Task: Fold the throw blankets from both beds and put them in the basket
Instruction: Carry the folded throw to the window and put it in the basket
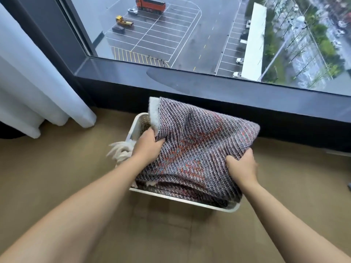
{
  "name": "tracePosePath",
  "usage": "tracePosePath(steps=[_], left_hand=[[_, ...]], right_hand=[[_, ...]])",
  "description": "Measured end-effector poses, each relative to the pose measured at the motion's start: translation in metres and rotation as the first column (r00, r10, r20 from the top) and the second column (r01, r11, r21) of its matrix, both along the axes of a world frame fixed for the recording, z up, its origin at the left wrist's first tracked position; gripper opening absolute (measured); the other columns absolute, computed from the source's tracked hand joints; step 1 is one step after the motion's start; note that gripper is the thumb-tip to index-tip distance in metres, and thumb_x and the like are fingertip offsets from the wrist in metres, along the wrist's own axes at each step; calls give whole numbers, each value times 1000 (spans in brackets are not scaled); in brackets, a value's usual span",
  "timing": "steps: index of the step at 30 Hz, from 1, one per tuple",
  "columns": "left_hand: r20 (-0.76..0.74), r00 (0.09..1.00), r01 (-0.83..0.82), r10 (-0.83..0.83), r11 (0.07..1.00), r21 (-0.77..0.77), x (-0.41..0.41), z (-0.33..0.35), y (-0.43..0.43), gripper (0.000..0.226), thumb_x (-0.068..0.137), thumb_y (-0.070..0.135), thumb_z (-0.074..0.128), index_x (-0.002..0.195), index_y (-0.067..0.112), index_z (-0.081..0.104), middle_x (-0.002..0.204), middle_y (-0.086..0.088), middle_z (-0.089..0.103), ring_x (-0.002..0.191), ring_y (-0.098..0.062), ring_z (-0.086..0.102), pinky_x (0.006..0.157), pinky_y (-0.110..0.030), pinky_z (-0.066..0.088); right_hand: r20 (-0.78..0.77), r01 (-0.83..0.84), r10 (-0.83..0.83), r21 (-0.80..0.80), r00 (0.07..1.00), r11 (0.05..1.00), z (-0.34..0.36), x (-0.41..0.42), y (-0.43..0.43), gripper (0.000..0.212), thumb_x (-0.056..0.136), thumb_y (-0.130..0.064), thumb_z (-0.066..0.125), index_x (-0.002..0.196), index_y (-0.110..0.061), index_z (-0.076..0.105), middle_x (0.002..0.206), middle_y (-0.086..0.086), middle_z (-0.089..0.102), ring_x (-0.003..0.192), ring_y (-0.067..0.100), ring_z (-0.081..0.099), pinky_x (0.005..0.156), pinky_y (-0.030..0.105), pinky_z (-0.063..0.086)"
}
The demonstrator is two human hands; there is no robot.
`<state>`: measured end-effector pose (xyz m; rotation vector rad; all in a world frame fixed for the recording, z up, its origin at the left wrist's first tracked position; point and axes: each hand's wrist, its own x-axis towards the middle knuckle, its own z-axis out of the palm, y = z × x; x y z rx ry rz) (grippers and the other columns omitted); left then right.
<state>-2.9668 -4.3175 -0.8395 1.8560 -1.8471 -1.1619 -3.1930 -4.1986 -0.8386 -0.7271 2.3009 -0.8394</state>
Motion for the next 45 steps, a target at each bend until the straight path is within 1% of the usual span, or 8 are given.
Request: tracePosePath(steps=[4, 13, 17, 20, 25, 30, 35, 45], left_hand=[[90, 982, -163, 166, 986, -41, 17, -18, 17, 28, 88, 30, 57, 107, 10, 51, 110, -13, 63, 99, -31, 56, 78, -33, 39], [501, 865, -40, 24, 999, 21, 34, -8, 9, 28, 88, 25, 52, 105, 3, 50, 115, -23, 59, 113, -41, 51, 87, -40, 39], [655, 756, 68, 21, 992, -110, 30, -2, 12, 94, 81, 39, 65, 144, 2, 6, 145, -19, 26, 129, -37, 34, 98, -48, 36], [680, 717, 433, -157, 864, -257, 21, -4, 4, 118, 69, 67, 61, 148, 15, -10, 156, -12, 0, 143, -31, 3, 112, -49, 16], [673, 482, 762, -560, 647, -7, 29, -24, -1, 127, 51, 89, 46, 134, 37, -34, 146, -3, -36, 138, -25, -30, 109, -43, -17], [683, 367, 725, -631, 655, 215, 40, -56, -3, 141, 29, 99, 38, 116, 37, -54, 132, -14, -50, 122, -32, -47, 102, -50, -24], [726, 353, 686, -590, 691, 228, 33, -94, -1, 143, 32, 100, 35, 118, 30, -54, 133, -20, -48, 124, -37, -43, 103, -51, -22], [690, 319, 597, -650, 703, 387, -7, -57, 4, 140, 48, 85, 59, 141, 27, -28, 147, -21, -35, 135, -42, -28, 107, -64, -7]], right_hand=[[-15, -114, 114, 48, 993, 992, -25, 5, 14, 39, 77, -17, 57, 115, -19, 48, 115, 10, 64, 103, 34, 58, 87, 36, 42], [33, -375, 395, 396, 918, 838, -9, -6, -3, 43, 76, -25, 61, 117, -13, 51, 115, 13, 63, 104, 34, 58, 83, 33, 45], [-207, -344, 501, 509, 840, 789, 1, 1, -4, 61, 69, -43, 76, 108, -8, 43, 115, 16, 54, 103, 35, 54, 79, 37, 45], [-504, -434, 544, 328, 671, 839, 9, 6, -11, 115, 57, -60, 78, 142, -9, 20, 141, 20, 31, 131, 36, 30, 107, 44, 32], [-259, -665, 898, 605, 356, 438, -15, 9, -32, 147, 44, -77, 71, 137, -36, -36, 150, 11, -36, 137, 36, -32, 110, 55, -14], [-173, -583, 920, 728, 352, 360, -53, 3, -21, 151, 40, -82, 68, 122, -32, -49, 142, 13, -44, 136, 40, -33, 107, 55, -19], [-217, -555, 905, 729, 366, 400, -84, 9, -18, 150, 44, -82, 66, 113, -29, -57, 140, 15, -45, 136, 43, -30, 108, 56, -17], [-43, -580, 906, 755, 422, 306, -59, 29, -42, 138, 58, -58, 78, 146, -19, -22, 154, 19, -23, 142, 40, -19, 113, 57, -2]])
